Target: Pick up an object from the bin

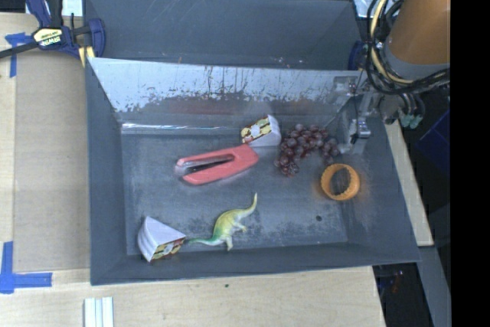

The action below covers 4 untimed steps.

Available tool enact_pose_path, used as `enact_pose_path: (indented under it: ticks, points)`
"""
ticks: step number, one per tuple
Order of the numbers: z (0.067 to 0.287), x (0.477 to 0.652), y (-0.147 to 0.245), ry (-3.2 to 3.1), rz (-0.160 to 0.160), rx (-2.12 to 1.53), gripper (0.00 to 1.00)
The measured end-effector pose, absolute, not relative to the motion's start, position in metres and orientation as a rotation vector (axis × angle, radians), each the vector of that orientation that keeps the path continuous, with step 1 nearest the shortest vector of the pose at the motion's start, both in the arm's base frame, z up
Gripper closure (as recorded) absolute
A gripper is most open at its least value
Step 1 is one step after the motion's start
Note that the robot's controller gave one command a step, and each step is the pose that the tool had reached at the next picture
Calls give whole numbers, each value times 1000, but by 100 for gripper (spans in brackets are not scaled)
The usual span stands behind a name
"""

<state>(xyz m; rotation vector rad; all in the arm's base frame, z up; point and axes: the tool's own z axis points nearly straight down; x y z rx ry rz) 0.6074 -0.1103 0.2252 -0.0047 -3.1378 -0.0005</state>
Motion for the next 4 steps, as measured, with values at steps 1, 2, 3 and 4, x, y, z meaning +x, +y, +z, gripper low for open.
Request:
enact_pose_path:
  ticks: [1,2,3,4]
  points:
    - [230,609,-110,-3146,1,0,0]
    - [139,621,-118,-3148,3,114,0]
    - [89,621,-118,-3147,0,34,0]
    - [112,626,-112,-3155,5,89,0]
